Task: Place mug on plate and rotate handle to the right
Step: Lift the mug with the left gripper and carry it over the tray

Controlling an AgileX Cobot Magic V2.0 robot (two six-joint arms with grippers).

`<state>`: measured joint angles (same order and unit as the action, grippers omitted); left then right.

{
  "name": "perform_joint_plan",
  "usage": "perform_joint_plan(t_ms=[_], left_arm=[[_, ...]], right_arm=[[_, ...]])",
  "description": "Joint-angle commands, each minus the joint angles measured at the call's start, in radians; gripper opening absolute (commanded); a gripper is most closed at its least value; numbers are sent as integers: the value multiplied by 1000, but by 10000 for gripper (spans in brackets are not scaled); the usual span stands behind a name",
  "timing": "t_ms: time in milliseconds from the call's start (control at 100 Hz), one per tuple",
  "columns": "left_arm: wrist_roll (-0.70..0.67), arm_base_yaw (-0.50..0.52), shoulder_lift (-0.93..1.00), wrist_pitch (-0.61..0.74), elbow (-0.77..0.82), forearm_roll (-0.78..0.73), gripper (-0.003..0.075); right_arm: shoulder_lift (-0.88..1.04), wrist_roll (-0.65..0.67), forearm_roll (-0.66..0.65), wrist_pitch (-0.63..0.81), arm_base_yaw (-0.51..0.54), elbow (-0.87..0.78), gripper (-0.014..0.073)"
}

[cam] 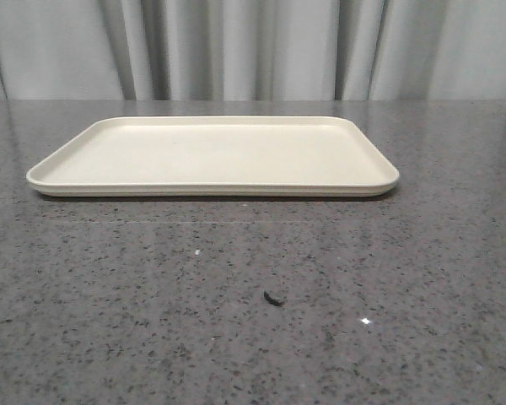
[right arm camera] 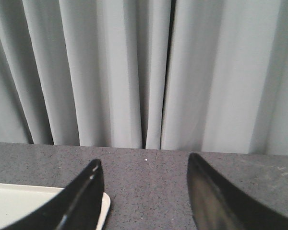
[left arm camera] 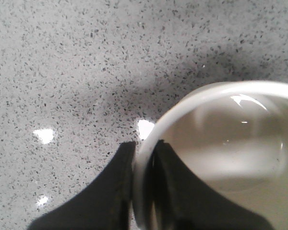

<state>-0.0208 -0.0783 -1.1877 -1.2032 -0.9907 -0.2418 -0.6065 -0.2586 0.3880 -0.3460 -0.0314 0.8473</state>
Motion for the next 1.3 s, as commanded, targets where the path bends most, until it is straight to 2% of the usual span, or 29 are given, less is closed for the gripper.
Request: perform_joint_plan(t_ms=[0, 450, 870, 1150, 1290], left_arm=[[2, 4, 5, 32, -19, -34, -18], [21, 4, 27, 49, -31, 10, -17], [63, 4, 84, -23, -215, 36, -17], [146, 2, 29, -1, -409, 242, -19], [224, 0, -60, -1, -527, 426, -19]], right_arm=[[-10, -10, 6, 64, -1, 34, 405], [-10, -10, 6, 64, -1, 34, 405], [-10, -10, 6, 66, -1, 34, 405], [-10, -10, 6, 67, -1, 34, 405], [-10, -10, 5, 63, -1, 34, 405]])
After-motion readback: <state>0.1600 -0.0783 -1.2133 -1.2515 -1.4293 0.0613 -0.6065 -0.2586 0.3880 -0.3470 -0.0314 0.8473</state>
